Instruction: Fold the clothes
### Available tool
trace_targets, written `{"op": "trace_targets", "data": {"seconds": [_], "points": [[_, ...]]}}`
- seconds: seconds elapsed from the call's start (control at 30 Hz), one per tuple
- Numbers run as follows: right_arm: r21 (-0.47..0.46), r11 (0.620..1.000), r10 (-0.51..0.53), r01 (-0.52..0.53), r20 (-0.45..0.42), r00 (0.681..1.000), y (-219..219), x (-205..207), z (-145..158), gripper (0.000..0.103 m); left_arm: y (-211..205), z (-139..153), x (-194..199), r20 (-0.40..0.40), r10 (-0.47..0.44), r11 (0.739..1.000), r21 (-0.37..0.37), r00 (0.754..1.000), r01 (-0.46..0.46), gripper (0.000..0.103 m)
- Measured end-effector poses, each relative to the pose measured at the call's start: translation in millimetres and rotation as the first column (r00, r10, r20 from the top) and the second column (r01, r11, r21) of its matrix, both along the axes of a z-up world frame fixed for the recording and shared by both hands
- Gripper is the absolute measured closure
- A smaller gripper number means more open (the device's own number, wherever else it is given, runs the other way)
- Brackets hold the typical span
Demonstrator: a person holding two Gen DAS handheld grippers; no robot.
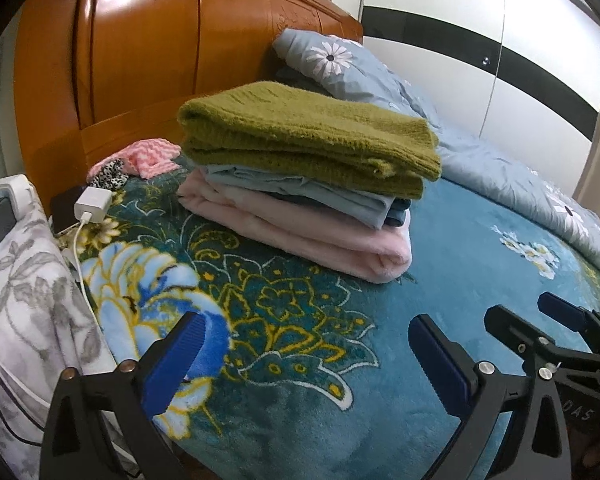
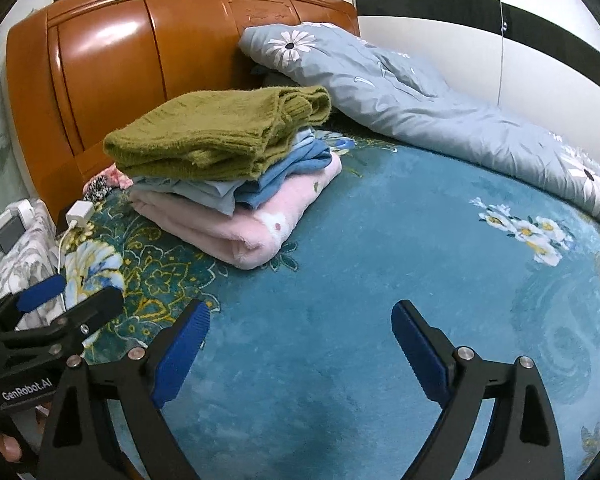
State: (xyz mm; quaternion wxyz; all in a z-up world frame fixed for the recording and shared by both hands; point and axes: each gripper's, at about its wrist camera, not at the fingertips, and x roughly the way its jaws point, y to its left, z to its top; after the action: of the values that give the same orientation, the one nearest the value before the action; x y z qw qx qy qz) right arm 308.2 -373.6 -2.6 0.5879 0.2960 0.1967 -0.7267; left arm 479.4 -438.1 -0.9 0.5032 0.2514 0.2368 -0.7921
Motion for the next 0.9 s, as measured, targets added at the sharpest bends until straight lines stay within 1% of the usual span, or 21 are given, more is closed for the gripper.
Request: {"op": "trace_targets", "data": {"seconds": [0.23,0.33,0.5,0.9], "points": [[-0.008,1.000,0.011,-0.011,-0.020,1.000,2.3,3.8,1.7,0.010,3.1,4.6,6.5,-0.058,0.011,1.000,-0.010,0.998,-0.011,0.000],[-0.011,1.000,0.011,-0.011,-0.026,1.000,2.9,4.3,2.5,0.010,6.1,7.6,6.0,-0.047,0.026,0.999,-0.034,0.999,-0.027,0.000],[0.005,1.000,0.009,-0.008,-0.031,0.999,2.4,3.4,0.7,0.010,9.6,8.7,3.3,-0.004,0.050,0.997,-0.053,0.999,-0.050,0.000],[0.039,0.999,0.014,-0.012,-0.039,0.999,2.1,4.7,-4.9,0.010,11.1,0.6,4.2,0.011,0.069,0.997,-0.032,0.998,-0.069,0.000]]}}
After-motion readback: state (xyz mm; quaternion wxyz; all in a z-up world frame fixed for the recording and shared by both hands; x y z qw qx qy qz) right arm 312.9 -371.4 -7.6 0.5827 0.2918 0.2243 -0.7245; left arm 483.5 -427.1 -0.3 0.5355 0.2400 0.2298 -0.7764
